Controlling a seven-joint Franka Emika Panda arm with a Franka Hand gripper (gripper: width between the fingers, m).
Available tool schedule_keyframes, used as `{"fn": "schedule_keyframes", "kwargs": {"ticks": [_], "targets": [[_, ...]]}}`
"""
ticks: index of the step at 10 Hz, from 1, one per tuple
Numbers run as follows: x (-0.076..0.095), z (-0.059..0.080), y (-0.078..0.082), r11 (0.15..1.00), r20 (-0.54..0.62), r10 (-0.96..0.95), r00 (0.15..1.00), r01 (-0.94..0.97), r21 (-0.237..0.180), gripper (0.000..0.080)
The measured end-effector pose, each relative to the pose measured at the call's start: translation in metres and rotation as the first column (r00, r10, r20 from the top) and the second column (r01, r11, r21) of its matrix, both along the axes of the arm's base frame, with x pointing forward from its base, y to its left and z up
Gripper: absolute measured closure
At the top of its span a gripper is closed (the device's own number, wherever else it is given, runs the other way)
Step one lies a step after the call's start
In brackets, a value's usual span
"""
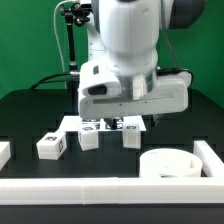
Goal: Assemble stool
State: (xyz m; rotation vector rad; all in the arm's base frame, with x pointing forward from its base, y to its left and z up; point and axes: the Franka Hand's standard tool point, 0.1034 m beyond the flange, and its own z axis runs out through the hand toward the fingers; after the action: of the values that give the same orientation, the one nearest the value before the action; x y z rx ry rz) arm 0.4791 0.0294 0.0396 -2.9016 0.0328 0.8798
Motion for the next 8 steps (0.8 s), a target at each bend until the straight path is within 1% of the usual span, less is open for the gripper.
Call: {"fn": "schedule_keyframes", "kwargs": {"ticks": [1,2,3,4,5,6,8], "targets": [[0.007,-0.003,0.001,1.0,-0.02,0.003,1.0,-0.003,0.004,0.0151],[-0.002,-0.003,0.001,1.0,-0.102,-0.003,0.995,0.003,-0.001,0.0151],[-0.011,-0.007,-0.001,0.999,-0.207,-0.019,0.978,0.013,-0.03,0.0151],[-0.01,-0.01,0.0,1.0,-0.278,-0.012,0.961,0.005,-0.025,0.0151],[-0.005,-0.013,0.001,1.0,-0.28,-0.011,0.96,0.004,-0.024,0.0151],[-0.005,-0.014,0.002,1.0,-0.282,-0.016,0.959,0.008,-0.03,0.0151],[-0.008,-0.022,-0.002,0.999,-0.298,-0.03,0.954,0.018,-0.042,0.0151]]}}
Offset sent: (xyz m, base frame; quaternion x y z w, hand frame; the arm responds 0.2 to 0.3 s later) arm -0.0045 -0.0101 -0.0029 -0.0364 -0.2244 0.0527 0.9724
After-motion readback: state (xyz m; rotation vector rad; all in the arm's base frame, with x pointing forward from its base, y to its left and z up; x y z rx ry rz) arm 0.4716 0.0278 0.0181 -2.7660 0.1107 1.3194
